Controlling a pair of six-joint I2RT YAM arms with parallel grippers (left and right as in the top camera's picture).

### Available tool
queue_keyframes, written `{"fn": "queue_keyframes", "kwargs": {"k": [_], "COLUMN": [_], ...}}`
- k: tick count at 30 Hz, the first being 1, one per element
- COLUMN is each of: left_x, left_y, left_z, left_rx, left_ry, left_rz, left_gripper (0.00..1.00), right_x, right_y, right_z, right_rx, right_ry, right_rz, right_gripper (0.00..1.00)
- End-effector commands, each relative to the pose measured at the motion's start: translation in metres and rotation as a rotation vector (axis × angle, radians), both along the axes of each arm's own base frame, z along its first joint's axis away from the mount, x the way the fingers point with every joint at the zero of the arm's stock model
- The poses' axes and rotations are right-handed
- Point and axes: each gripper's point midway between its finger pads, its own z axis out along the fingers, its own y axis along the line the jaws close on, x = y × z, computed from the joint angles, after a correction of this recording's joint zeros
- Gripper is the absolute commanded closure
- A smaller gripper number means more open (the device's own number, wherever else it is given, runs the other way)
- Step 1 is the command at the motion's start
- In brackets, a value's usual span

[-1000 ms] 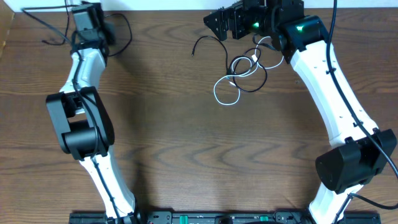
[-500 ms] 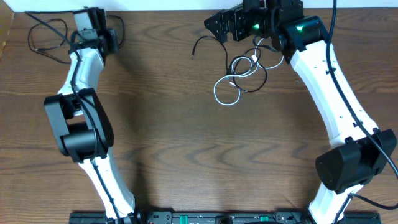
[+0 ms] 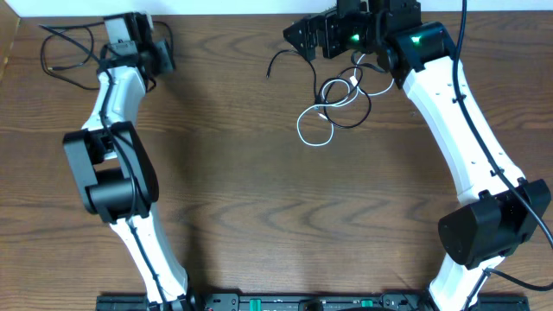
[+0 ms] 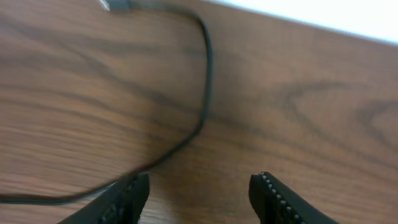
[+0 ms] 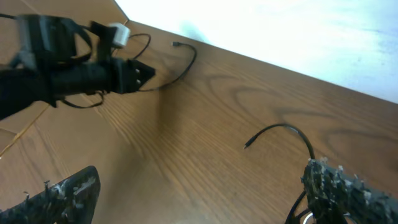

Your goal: Untangle cables

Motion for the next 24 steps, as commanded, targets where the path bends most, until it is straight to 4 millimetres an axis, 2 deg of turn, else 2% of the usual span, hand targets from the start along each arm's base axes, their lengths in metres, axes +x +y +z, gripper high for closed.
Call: {"fn": "queue_keyframes", "kwargs": {"k": [1, 8, 12, 18, 23, 24], "left_x": [-0.003, -0.005, -0.001, 0.008, 0.002, 0.001], "left_y": [-0.011, -0.003, 0.006, 0.025, 0.033, 0.035], "left_z": [-0.038, -0.065, -0.074, -0.084, -0.103, -0.105], "left_rx": [0.004, 0.101, 0.128, 0.213, 0.221, 0.219], "left_ry": [0.061, 0.096, 0.093, 0.062, 0.096, 0.101], "left_rz": [-0.114, -0.200, -0.178, -0.179, -0.191, -0.188], "left_gripper": [0.38, 0.37, 0.33, 0.33, 0.34, 0.37], "right_x": [-0.007, -0.009, -0.011, -0.012, -0.012, -0.012], "right_y": [0.003, 0.005, 0.004, 0.004, 0.004, 0.004], "right_z": [0.002, -0.001, -0.003, -0.005, -0.005, -0.005], "right_rx": [0.000, -0.005, -0.010, -0.013, -0.013, -0.013], "right_ry": [0.012, 0.025, 0.039, 0.048, 0.048, 0.048], "right_rz": [0.012, 0.017, 0.017, 0.017, 0.017, 0.017], "right_gripper": [0.01, 0.01, 0.01, 0.01, 0.01, 0.01]}}
